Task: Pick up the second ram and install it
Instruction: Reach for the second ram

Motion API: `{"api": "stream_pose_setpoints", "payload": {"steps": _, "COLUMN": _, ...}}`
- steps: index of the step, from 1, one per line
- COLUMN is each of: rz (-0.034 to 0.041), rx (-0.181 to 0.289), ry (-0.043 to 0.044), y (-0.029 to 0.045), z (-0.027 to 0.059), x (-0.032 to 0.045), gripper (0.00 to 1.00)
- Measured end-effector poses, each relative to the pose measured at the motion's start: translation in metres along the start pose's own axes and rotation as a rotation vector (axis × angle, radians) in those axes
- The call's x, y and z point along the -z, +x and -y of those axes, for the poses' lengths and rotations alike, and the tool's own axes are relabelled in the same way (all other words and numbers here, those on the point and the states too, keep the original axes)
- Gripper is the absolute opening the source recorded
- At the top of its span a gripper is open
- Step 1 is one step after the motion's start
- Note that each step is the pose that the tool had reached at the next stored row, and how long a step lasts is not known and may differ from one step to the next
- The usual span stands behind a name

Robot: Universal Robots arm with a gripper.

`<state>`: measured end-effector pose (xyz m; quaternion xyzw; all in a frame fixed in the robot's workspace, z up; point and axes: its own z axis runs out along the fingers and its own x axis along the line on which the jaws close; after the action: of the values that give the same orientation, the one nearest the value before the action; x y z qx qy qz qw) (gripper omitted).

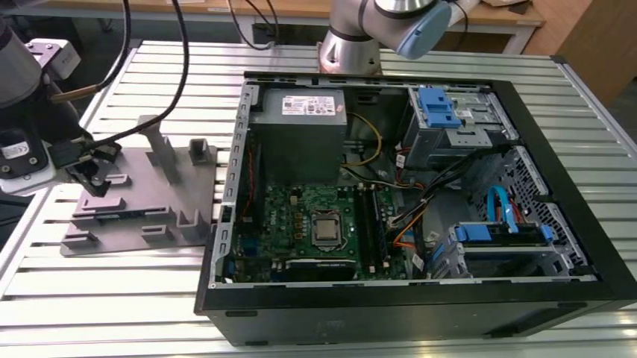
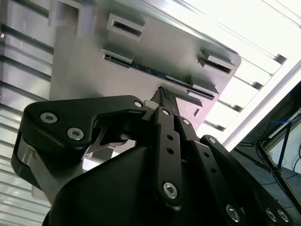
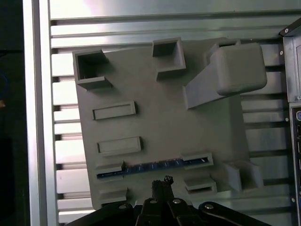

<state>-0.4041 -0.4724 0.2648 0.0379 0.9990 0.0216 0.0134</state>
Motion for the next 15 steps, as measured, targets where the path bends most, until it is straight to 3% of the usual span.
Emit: {"api": "stream_pose_setpoints", "payload": {"steps": 15, "rz": -0.0006, "rx": 0.000, "ry": 0.0000, "y": 0.0006, "z": 0.0011, "x": -0.0255, "gripper": 0.07}}
